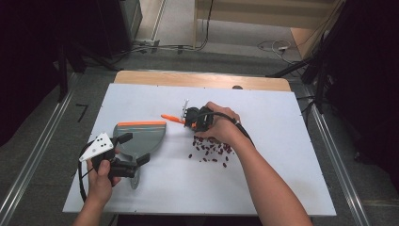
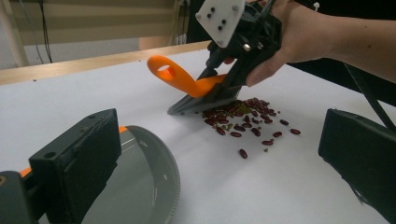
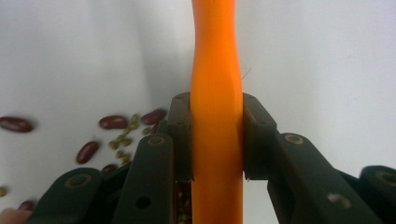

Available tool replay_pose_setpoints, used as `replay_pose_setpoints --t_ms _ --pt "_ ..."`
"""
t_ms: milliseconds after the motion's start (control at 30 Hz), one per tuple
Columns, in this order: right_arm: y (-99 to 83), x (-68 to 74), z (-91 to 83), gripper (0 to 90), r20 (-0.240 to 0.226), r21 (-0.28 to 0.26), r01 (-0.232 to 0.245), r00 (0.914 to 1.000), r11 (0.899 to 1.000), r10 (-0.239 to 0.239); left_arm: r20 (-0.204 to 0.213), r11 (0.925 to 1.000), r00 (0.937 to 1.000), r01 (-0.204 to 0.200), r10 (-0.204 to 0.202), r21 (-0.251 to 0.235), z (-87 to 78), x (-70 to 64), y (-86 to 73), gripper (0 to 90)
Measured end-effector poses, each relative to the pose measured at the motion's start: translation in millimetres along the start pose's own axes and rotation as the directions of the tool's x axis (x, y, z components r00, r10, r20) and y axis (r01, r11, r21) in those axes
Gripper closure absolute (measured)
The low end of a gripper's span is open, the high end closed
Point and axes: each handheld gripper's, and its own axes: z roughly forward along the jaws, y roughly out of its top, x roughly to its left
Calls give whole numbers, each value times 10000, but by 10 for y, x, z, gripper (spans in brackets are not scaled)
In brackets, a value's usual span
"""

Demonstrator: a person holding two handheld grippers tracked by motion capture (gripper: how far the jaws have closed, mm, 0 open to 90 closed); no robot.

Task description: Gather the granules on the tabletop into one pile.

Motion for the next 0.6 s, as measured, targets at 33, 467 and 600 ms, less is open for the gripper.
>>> replay_pose_setpoints --t_ms 33,467,600 --pt "-15 18 -10 683 -8 -13 79 10000 10000 -79 -1 10000 10000 -19 19 14 -2 -3 3 0" --pt "-189 282 -136 682 -328 -331 682 9971 9971 -693 21 10000 10000 -59 59 57 17 -35 3 0" --pt "-228 328 -159 682 -202 -512 1003 9946 9936 -1014 21 10000 10000 -61 61 50 17 -36 3 0"
